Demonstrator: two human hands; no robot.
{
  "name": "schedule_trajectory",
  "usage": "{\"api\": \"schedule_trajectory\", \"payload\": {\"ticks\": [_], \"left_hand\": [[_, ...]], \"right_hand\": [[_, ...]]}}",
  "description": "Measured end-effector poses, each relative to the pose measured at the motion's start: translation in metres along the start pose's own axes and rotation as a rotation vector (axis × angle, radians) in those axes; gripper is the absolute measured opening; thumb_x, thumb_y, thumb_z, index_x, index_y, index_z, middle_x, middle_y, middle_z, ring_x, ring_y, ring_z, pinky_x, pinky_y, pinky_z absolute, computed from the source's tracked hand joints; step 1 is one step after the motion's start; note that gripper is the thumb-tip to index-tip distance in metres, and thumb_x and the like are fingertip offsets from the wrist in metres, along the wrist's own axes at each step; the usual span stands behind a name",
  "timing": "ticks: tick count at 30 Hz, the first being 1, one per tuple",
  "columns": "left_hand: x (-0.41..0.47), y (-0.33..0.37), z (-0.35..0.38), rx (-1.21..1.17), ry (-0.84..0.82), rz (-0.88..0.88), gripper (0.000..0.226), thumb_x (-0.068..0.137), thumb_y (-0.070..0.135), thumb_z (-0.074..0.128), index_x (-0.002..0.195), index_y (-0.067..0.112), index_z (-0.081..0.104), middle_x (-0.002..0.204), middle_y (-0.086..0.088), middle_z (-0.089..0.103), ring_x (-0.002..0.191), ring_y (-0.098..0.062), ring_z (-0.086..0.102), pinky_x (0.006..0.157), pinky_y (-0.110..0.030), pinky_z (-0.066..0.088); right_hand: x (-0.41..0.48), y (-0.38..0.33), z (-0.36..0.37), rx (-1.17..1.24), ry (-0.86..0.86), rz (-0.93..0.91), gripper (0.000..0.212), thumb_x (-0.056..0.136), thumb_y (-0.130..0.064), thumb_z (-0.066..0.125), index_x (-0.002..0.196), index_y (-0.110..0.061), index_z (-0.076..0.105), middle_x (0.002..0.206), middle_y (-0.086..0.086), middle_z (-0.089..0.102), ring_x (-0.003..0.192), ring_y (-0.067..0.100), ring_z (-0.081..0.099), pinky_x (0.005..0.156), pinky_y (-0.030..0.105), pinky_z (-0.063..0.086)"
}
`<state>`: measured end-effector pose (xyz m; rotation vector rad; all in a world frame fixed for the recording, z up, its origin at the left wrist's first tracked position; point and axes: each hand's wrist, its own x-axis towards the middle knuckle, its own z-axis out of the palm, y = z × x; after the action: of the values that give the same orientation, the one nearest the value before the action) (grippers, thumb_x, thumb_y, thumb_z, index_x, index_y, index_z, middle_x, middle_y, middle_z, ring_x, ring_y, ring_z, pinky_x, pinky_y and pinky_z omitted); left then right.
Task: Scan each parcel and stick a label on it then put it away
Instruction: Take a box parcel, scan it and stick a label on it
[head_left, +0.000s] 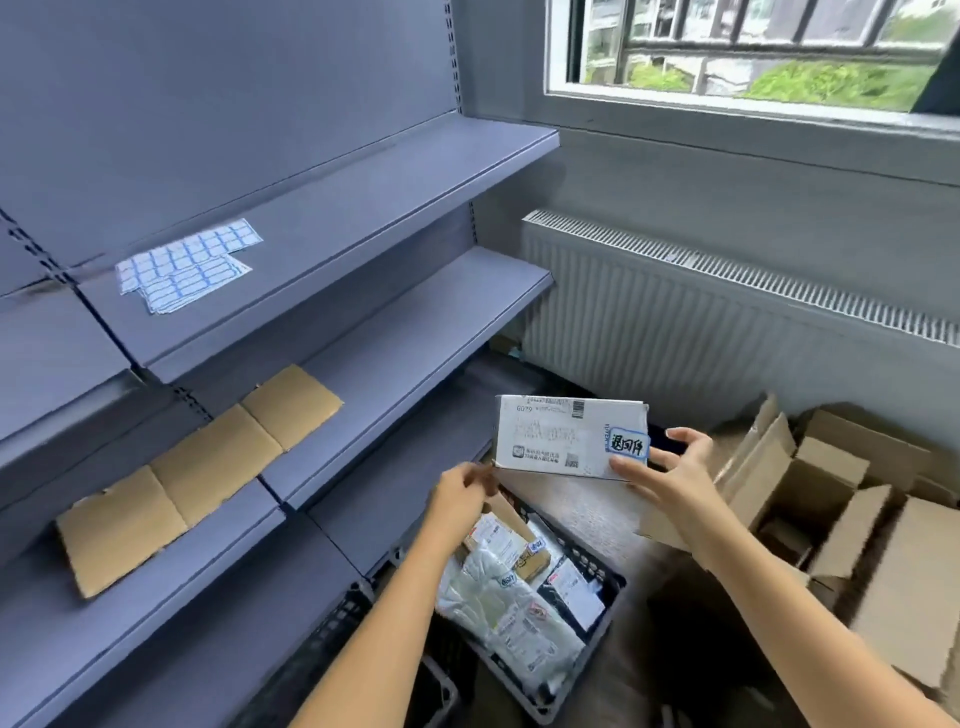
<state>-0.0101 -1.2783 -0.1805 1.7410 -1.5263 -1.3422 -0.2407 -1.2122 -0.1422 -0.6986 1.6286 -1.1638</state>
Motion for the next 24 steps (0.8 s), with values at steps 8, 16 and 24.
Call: {"api": "schedule_trajectory", "payload": {"ticks": [8, 16, 24], "left_hand": [[-0.007, -0.027, -0.027, -0.183, 0.296, -0.214, 0.025, 0.099, 0.030, 0.039, 0.093, 0.017, 0.060, 0.094, 0.003, 0.065, 0.085, -0.015, 0.061, 0.081, -0.032, 0.051], [-0.038, -0.015, -0.001, -0.463, 0.462, -0.354, 0.023, 0.097, 0.051, 0.033, 0.097, 0.036, 0.051, 0.111, 0.006, 0.059, 0.079, -0.010, 0.062, 0.081, -0.029, 0.049], [-0.080, -0.030, 0.047, -0.586, 0.535, -0.482, 0.025, 0.097, 0.047, 0.040, 0.112, 0.029, 0.048, 0.111, 0.013, 0.058, 0.079, -0.009, 0.064, 0.085, -0.028, 0.049]], "right_hand": [[0.074, -0.009, 0.059, -0.113, -0.359, 0.001, 0.074, 0.072, -0.014, 0.078, 0.122, -0.021, 0.023, 0.118, 0.016, 0.061, 0.100, 0.022, 0.062, 0.094, 0.041, 0.048], [0.117, -0.028, 0.092, -0.287, -0.777, -0.007, 0.066, 0.078, -0.010, 0.074, 0.119, -0.018, 0.023, 0.097, 0.003, 0.068, 0.082, 0.014, 0.065, 0.075, 0.029, 0.049], [0.124, -0.001, 0.098, -0.438, -0.975, 0.084, 0.069, 0.076, -0.018, 0.077, 0.120, -0.026, 0.025, 0.118, 0.010, 0.061, 0.095, 0.025, 0.063, 0.093, 0.048, 0.048]]}}
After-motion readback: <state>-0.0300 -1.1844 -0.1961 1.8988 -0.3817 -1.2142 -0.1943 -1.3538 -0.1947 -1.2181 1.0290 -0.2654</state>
